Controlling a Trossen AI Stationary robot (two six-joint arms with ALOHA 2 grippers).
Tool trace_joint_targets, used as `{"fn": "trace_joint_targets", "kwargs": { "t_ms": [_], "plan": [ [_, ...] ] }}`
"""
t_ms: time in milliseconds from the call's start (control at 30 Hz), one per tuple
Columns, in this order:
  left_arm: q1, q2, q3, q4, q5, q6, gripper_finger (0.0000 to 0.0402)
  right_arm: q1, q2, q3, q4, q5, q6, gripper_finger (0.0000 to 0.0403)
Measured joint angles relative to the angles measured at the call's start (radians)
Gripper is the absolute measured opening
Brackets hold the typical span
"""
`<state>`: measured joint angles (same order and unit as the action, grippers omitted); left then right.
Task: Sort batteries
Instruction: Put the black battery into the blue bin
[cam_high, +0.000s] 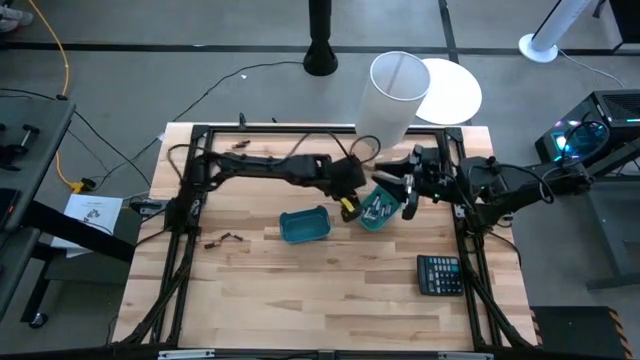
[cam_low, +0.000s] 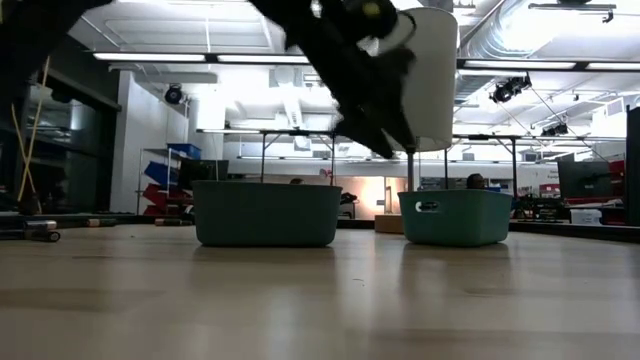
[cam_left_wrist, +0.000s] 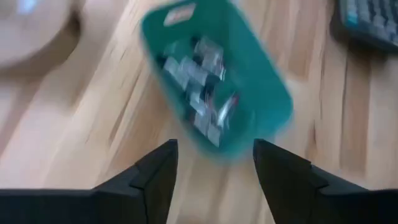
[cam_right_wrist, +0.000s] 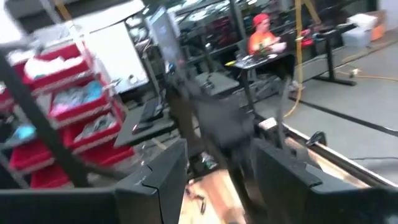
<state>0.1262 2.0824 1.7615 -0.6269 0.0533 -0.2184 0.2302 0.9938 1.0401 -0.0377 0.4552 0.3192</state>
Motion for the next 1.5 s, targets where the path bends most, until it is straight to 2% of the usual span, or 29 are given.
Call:
{"fn": "trace_joint_targets", "kwargs": {
  "t_ms": [67,167,233,333,433,500,600,667,800,967,1133,1267,1400,1500],
  "plan": [
    [-0.014,-0.066,-0.001,-0.148,-0.061,-0.013,0.0205,0.000,-0.005,0.000,-0.003,-0.035,-0.017,0.0172],
    [-0.056,-0.190,-0.078,-0.254,-0.209,-0.042,0.0204,0.000,-0.014,0.000,-0.014,-0.049,-0.045,0.0172],
    [-0.094,-0.305,-0.188,-0.239,-0.290,-0.107,0.0201,0.000,-0.028,0.000,-0.030,-0.049,-0.058,0.0172],
    [-0.145,-0.495,-0.394,-0.245,-0.347,-0.238,0.0200,0.000,-0.053,0.000,-0.059,-0.049,-0.059,0.0172],
    [-0.196,-0.665,-0.604,-0.289,-0.333,-0.357,0.0200,0.000,-0.069,0.000,-0.080,-0.049,-0.059,0.0172],
    [-0.225,-0.762,-0.715,-0.346,-0.258,-0.385,0.0200,0.000,-0.076,0.000,-0.084,-0.049,-0.059,0.0172],
    [-0.252,-0.855,-0.843,-0.461,-0.160,-0.348,0.0200,0.000,-0.076,0.000,-0.087,-0.050,-0.059,0.0172],
    [-0.260,-0.885,-0.909,-0.475,-0.126,-0.282,0.0200,0.000,-0.070,0.000,-0.086,-0.050,-0.059,0.0172],
    [-0.260,-0.884,-1.002,-0.414,-0.040,-0.098,0.0200,0.000,-0.057,0.000,-0.087,-0.045,-0.056,0.0172],
    [-0.257,-0.805,-1.053,-0.352,-0.032,0.043,0.0200,-0.001,-0.050,0.000,-0.087,-0.038,-0.025,0.0172],
    [-0.247,-0.681,-1.059,-0.342,-0.030,0.051,0.0200,-0.001,-0.051,0.000,-0.086,-0.037,-0.003,0.0172],
    [-0.248,-0.589,-1.059,-0.324,0.032,0.073,0.0200,-0.001,-0.051,0.000,-0.085,-0.036,-0.003,0.0172],
    [-0.252,-0.527,-1.052,-0.307,0.025,0.072,0.0198,-0.001,-0.050,0.000,-0.086,0.002,-0.003,0.0172],
    [-0.252,-0.501,-1.051,-0.313,0.012,0.064,0.0167,-0.001,-0.050,0.000,-0.086,0.015,-0.003,0.0172]
  ]
}}
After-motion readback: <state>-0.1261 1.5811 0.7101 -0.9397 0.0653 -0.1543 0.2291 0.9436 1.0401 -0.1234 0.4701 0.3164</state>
